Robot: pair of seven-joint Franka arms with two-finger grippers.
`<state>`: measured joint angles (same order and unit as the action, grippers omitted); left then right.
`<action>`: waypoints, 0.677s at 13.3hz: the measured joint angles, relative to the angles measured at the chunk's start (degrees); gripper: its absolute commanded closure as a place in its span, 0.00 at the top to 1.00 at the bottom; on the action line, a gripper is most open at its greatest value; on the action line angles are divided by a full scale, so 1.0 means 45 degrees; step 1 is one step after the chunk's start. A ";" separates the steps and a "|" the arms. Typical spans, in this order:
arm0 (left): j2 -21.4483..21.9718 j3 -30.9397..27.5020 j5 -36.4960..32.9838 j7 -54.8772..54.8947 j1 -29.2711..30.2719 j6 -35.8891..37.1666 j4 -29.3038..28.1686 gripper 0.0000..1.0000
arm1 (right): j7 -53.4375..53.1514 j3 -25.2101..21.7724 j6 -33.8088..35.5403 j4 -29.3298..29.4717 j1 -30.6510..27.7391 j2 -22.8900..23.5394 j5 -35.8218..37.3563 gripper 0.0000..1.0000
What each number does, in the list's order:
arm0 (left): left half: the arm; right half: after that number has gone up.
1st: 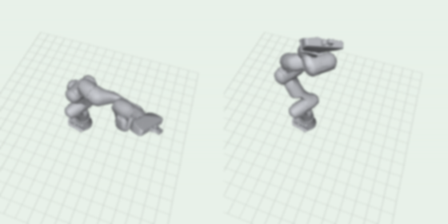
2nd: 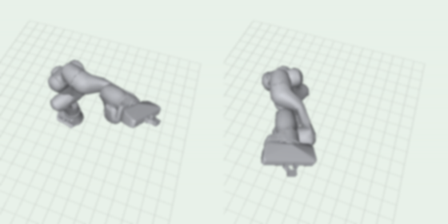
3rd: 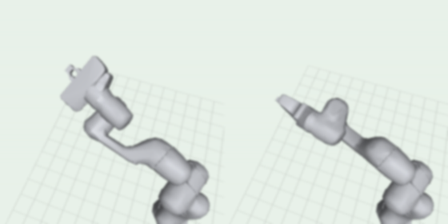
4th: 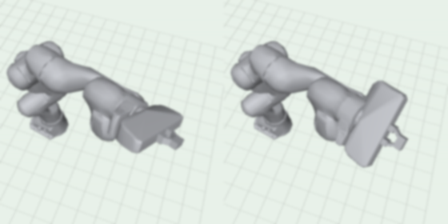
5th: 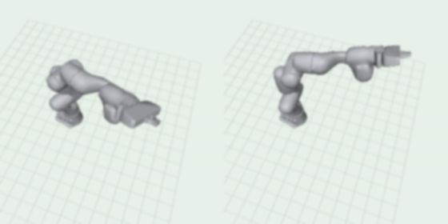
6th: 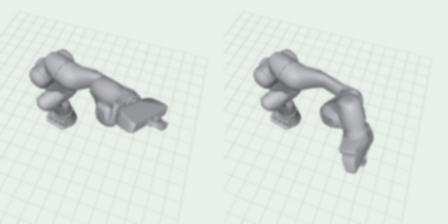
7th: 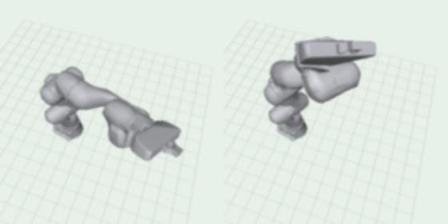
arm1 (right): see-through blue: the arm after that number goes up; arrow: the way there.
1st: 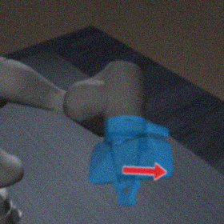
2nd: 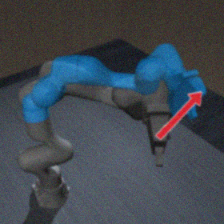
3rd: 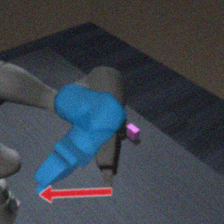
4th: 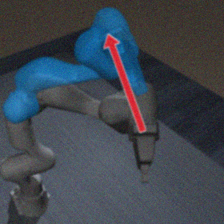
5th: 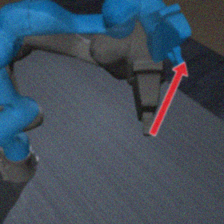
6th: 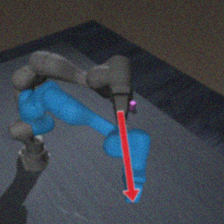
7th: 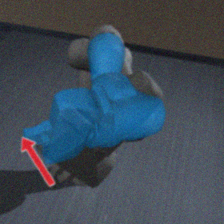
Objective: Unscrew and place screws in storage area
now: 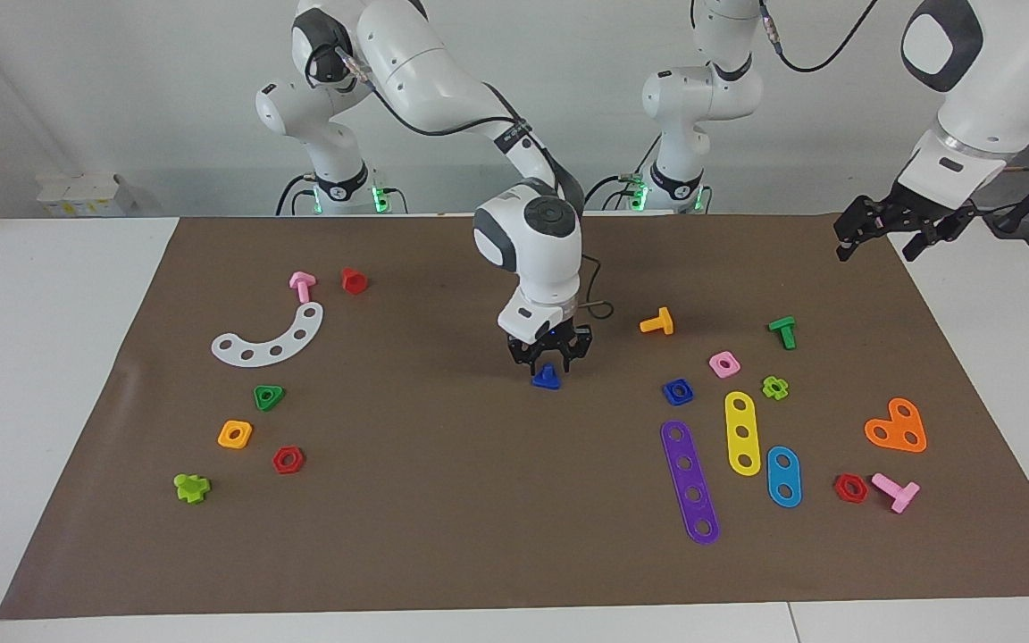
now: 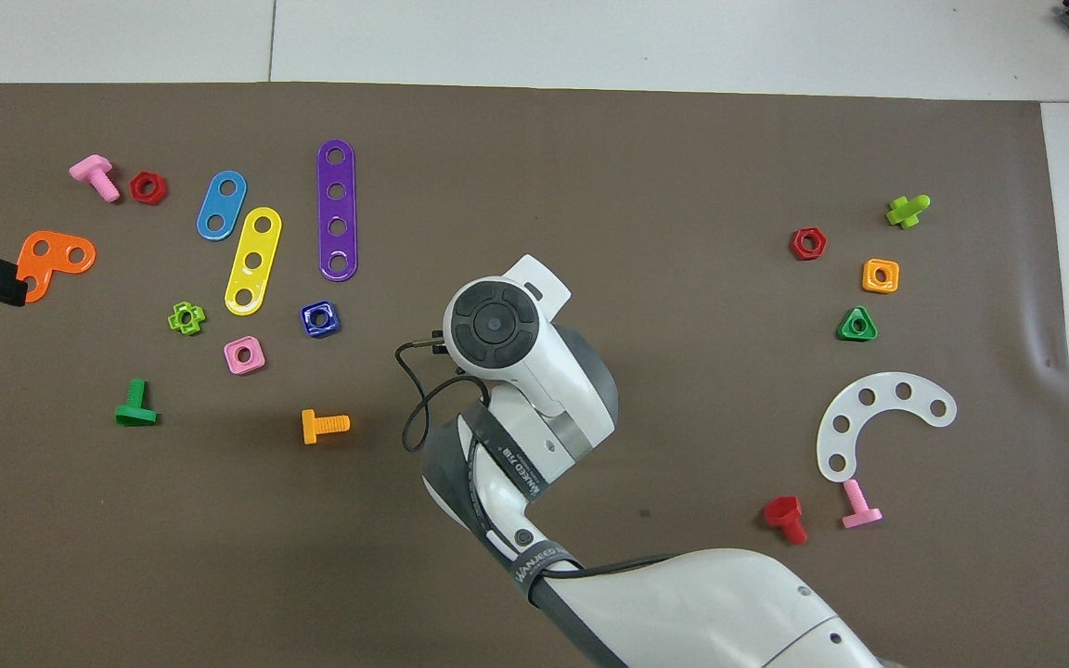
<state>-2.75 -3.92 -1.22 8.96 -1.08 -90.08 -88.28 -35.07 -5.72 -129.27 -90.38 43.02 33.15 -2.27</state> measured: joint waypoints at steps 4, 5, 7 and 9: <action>0.0000 0.0000 0.0000 0.0000 0.0000 -0.0013 -0.0002 1.00 | 0.0001 0.0000 -0.0265 -0.0180 0.0018 -0.0001 0.0002 0.50; 0.0000 0.0000 0.0000 0.0000 0.0000 -0.0014 -0.0002 1.00 | 0.0001 0.0000 -0.0469 -0.0219 0.0018 -0.0001 0.0003 0.50; 0.0000 0.0000 -0.0001 0.0000 0.0000 -0.0015 -0.0002 1.00 | 0.0001 0.0000 -0.0569 -0.0266 0.0018 -0.0001 0.0067 0.50; 0.0000 -0.0001 -0.0001 0.0000 0.0001 -0.0027 -0.0002 1.00 | 0.0001 0.0000 -0.0570 -0.0269 0.0018 -0.0001 0.0145 0.40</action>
<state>-2.75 -3.93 -1.22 8.96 -1.08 -90.20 -88.29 -35.06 -5.72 -131.84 -91.59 43.10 33.15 -1.62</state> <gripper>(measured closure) 0.000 0.498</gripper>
